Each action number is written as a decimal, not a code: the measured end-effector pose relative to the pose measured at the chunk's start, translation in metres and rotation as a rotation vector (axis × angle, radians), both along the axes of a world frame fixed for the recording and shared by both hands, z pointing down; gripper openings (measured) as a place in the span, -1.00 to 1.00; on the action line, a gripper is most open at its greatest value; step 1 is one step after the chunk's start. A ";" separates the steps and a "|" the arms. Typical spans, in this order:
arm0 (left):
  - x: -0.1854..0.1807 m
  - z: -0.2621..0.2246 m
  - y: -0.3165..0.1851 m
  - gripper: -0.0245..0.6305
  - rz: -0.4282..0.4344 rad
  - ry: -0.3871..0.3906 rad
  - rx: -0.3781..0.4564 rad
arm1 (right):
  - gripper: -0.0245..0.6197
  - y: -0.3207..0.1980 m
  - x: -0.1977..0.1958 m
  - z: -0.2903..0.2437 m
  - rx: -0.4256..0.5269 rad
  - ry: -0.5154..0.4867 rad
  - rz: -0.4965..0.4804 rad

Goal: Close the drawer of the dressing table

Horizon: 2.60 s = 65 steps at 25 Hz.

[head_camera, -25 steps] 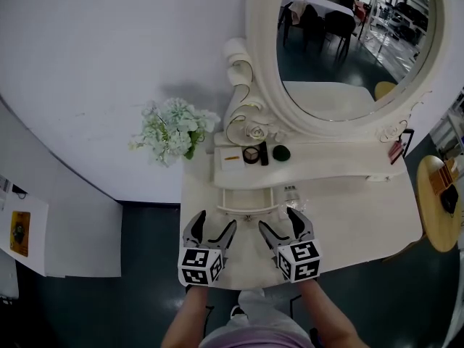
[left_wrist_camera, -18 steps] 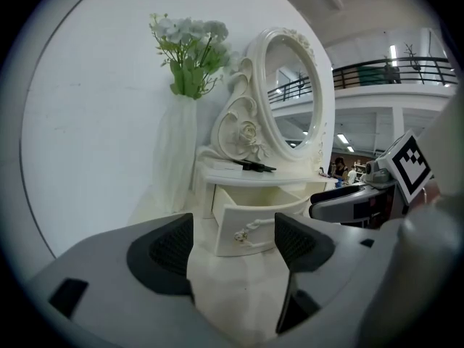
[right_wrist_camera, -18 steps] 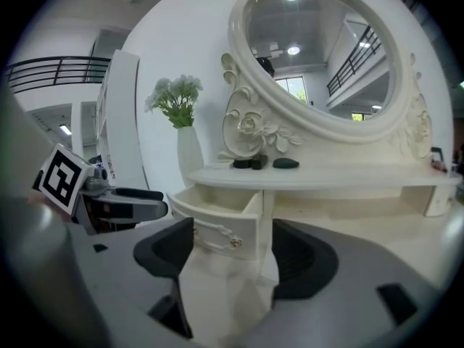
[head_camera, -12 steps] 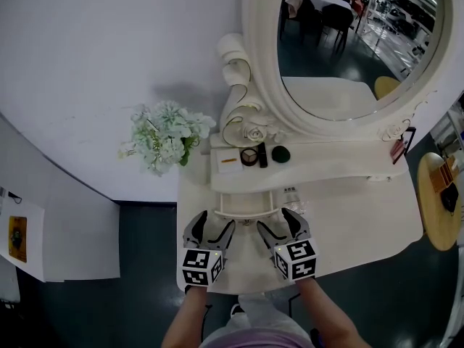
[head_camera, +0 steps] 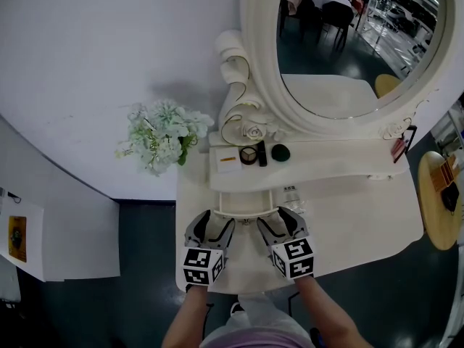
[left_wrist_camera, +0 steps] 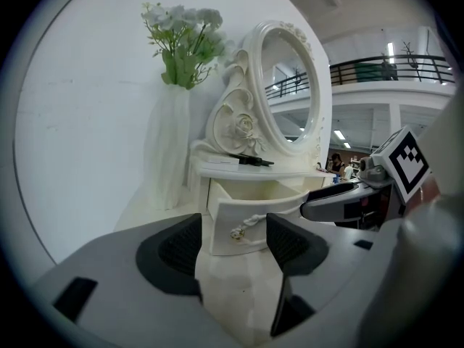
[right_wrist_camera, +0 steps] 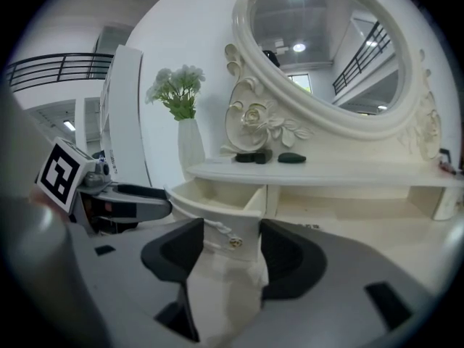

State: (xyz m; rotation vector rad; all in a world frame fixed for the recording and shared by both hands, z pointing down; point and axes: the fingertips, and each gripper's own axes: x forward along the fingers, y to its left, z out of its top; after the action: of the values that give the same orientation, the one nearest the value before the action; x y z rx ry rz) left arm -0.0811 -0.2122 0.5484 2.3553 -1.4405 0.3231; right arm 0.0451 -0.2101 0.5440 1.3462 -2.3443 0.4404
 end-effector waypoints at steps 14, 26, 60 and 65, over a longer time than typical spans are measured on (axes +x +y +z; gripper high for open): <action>0.006 0.000 0.002 -0.22 0.025 0.018 0.004 | -0.15 0.000 0.000 0.001 0.004 0.007 -0.006; 0.007 -0.001 -0.004 -0.23 0.013 0.010 -0.005 | -0.14 -0.007 0.001 0.000 0.007 0.008 -0.008; 0.007 -0.001 -0.041 -0.23 -0.016 0.016 0.001 | -0.14 -0.046 0.000 0.000 0.026 -0.007 -0.007; 0.007 -0.001 -0.046 -0.24 -0.018 0.017 0.002 | -0.14 -0.051 0.000 0.000 0.030 -0.008 -0.006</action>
State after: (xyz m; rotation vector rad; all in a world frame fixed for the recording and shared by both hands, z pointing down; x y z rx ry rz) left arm -0.0742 -0.2583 0.5475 2.3398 -1.4545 0.2962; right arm 0.0451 -0.2609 0.5438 1.3536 -2.3702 0.4111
